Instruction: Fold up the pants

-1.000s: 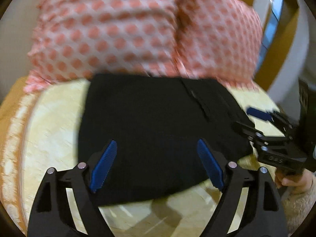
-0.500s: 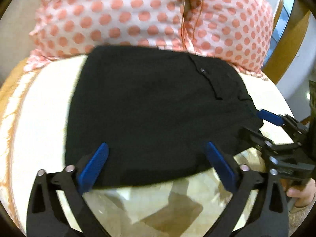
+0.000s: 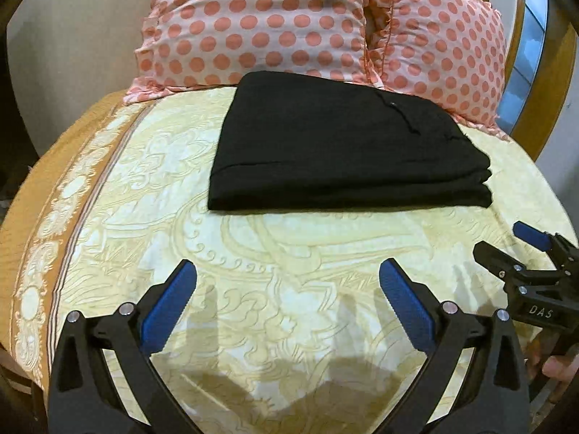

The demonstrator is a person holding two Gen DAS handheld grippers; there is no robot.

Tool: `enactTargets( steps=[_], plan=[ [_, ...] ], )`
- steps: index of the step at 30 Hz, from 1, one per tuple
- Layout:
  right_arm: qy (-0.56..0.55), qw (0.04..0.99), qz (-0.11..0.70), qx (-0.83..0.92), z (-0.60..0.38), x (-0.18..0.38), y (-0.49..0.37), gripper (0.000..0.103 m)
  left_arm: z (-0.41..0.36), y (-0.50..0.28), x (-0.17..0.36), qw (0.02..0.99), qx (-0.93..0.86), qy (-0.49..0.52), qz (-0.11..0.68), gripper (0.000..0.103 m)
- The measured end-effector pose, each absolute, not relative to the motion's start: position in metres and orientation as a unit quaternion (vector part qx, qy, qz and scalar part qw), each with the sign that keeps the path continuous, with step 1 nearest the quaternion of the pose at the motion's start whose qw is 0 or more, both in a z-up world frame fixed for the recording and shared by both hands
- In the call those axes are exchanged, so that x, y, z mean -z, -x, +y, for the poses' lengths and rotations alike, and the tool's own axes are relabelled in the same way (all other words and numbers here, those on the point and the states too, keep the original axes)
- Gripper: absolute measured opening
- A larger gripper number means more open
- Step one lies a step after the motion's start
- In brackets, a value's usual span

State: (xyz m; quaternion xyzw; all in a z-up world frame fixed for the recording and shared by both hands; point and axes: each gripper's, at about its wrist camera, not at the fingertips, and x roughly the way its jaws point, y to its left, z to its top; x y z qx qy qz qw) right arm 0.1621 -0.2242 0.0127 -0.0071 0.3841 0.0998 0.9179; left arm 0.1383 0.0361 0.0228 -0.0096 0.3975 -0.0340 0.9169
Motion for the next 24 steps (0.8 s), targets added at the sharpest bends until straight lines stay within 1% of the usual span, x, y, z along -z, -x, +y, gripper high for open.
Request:
enactTargets(
  steps=[11, 16, 24],
  plan=[
    [0.017, 0.916, 0.388, -0.101, -0.212, -0.004, -0.155, 0.102, 0.042, -0.142, -0.005, 0.911, 0.017, 0.013, 0.412, 0.101],
    [0.019, 0.911, 0.400, -0.097, -0.211, 0.000, -0.159, 0.102, 0.035, -0.140, 0.000, 0.914, 0.006, -0.016, 0.406, 0.101],
    [0.023, 0.909, 0.404, -0.096, -0.211, 0.002, -0.159, 0.102, 0.036, -0.140, 0.000, 0.915, 0.009, -0.014, 0.403, 0.101]
  ],
)
